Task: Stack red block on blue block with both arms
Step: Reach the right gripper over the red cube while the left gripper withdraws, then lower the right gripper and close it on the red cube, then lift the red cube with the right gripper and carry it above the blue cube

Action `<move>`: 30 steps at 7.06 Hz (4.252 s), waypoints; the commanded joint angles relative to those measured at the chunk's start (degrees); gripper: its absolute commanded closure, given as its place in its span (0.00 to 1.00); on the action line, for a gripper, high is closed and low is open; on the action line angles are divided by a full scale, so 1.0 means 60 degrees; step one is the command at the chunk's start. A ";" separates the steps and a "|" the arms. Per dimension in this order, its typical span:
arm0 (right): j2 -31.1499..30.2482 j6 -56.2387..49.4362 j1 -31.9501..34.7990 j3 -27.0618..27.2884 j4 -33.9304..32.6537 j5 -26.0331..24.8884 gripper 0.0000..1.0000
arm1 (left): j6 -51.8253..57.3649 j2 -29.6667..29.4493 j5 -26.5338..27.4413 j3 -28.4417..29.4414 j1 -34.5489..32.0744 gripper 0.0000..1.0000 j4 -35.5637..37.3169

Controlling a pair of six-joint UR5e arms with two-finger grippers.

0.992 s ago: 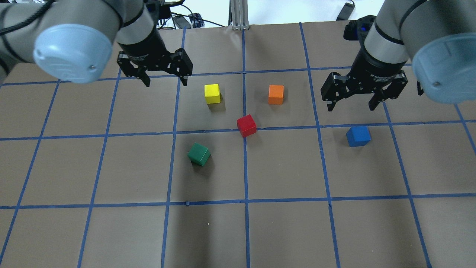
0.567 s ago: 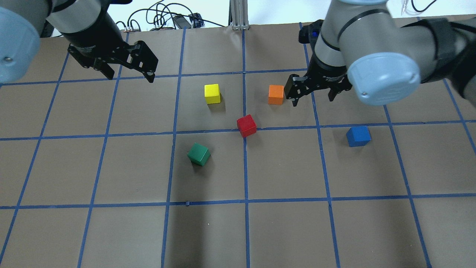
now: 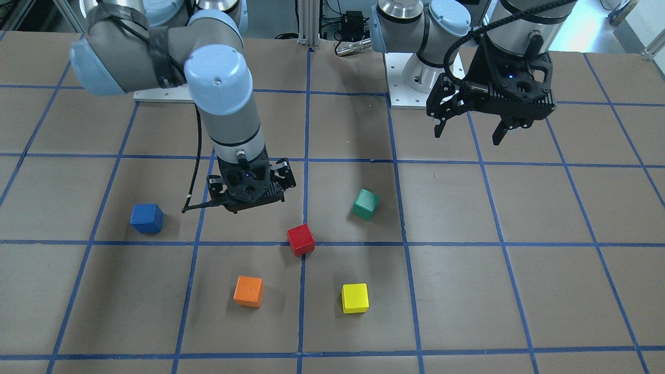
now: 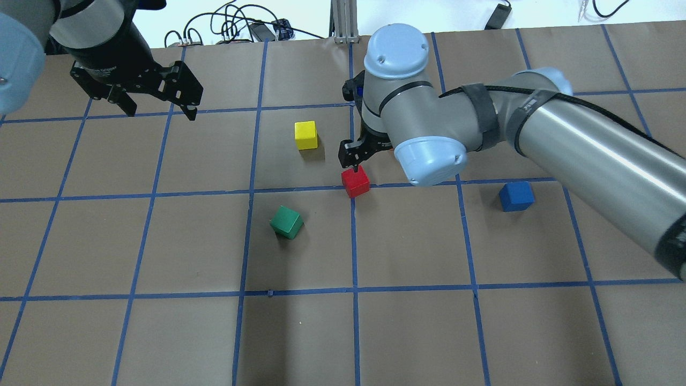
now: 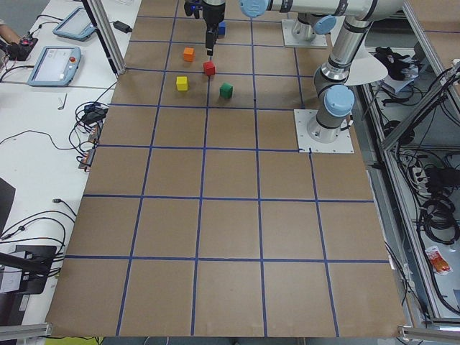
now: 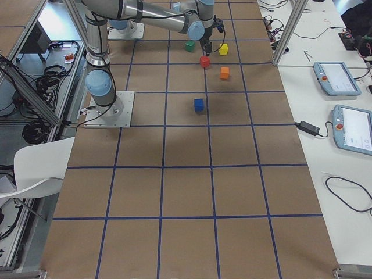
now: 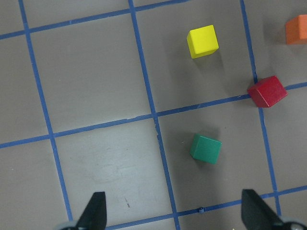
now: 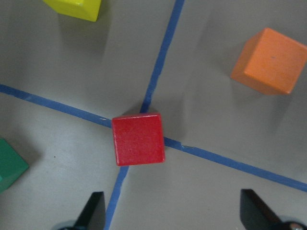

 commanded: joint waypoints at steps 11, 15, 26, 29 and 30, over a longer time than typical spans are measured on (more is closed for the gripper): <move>0.1797 -0.0118 0.0410 -0.0426 -0.1001 0.0240 0.00 | 0.0356 0.0007 0.0060 -0.0074 -0.0007 0.00 0.0242; 0.1827 -0.0587 0.0395 -0.0500 -0.0841 0.0195 1.00 | 0.0282 0.0036 -0.0027 -0.0075 -0.0022 0.00 0.0242; -0.1264 -0.1402 -0.4699 -0.0958 0.4420 -0.0388 1.00 | 0.0107 -0.0081 -0.0189 0.0071 -0.0007 0.00 -0.0022; -0.1279 -0.2356 -0.5271 0.0578 0.2247 -0.0521 1.00 | -0.0011 -0.0753 -0.0233 0.1051 -0.0036 0.00 -0.0709; -0.1337 -0.2519 -0.5375 0.1164 0.1801 -0.0478 1.00 | 0.0163 -0.0770 -0.0218 0.0952 -0.0196 0.00 -0.0725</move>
